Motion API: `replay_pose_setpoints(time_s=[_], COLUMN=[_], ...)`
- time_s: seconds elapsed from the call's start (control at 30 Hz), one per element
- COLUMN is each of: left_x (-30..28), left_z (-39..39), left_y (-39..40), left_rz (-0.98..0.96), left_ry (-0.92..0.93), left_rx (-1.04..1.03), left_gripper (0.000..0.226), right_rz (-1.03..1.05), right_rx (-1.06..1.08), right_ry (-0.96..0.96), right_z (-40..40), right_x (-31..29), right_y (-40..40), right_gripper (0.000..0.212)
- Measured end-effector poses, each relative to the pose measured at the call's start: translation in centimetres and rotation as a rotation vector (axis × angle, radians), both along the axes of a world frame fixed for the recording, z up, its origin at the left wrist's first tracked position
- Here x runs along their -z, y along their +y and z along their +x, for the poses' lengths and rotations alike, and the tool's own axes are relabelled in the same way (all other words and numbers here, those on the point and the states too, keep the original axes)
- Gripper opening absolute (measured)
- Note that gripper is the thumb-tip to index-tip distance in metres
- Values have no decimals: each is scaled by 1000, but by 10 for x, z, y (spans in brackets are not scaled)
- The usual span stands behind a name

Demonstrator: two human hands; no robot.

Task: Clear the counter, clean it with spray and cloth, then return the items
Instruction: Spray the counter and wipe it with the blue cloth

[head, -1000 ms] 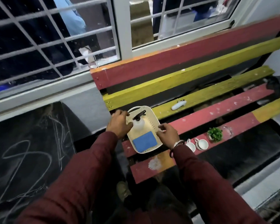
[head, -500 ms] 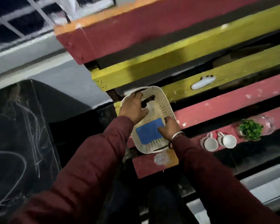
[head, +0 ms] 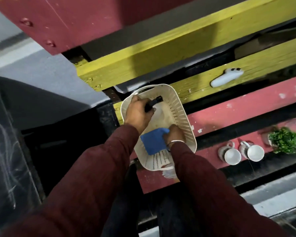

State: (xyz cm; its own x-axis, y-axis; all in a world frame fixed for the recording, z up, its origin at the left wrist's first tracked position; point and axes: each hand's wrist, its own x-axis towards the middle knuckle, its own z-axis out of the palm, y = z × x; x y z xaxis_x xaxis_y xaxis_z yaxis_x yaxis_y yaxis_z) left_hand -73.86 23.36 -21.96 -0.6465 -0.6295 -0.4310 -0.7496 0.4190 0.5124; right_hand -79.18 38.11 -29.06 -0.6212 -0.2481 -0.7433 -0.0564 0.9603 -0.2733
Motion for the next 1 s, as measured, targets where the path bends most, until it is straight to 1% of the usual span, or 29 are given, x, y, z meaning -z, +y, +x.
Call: replay_pose_setpoints(time_s=[0.1,0.17,0.2,0.27,0.33,0.4,0.47,0.57,0.63,0.7,0.73,0.8,0.83,0.93,1.0], left_x=[-19,-41,-54,-78,-111,-144,-182,-236,-271,-300,-317,-345,-356,-385,-402], left_z=[5,7,8,13,26,44,66,103,135,165,187,233,256,332,388], left_y=[-3,-4,-6,-7,-9,-13,-20,-33,-42,-53,-58,-63,-65,-63,-62], left_rz=[5,0,-6,-21,-17,-5,-32,-43,-40,-53,-67,-72,-87,-146,-215], left_ry=[39,64,68,71,124,181,210,295,339,391,418,454,478,532,552], left_rx=[-58,-99,-121,-158,-221,-275,-317,-373,-408,-432,-448,-489,-502,-528,-558], left_gripper=[30,30,31,33,32,28,22,9,9,11,10,10,10,4,8], right_rz=[-109,-173,-205,-238,-264,-276,-308,-429,-538,-692,-759,-804,-832,-872,-877], right_rx=[-14,8,21,18,2,19,25,80,69,83,69,31,52,199,170], right_ry=[49,46,35,12,39,30,9,-43,-75,-137,-172,-253,-322,-556,-614], right_z=[0,2,1,1,2,6,14,34,60,89,110,153,174,250,306], right_x=[-22,-47,-61,-81,-109,-138,-166,-203,-229,-260,-276,-302,-311,-336,-356], right_y=[2,-1,-5,-11,-18,-27,-38,-62,-80,-98,-106,-116,-121,-128,-134], right_gripper=[37,28,27,33,29,32,36,39,42,56,58,51,52,57,55])
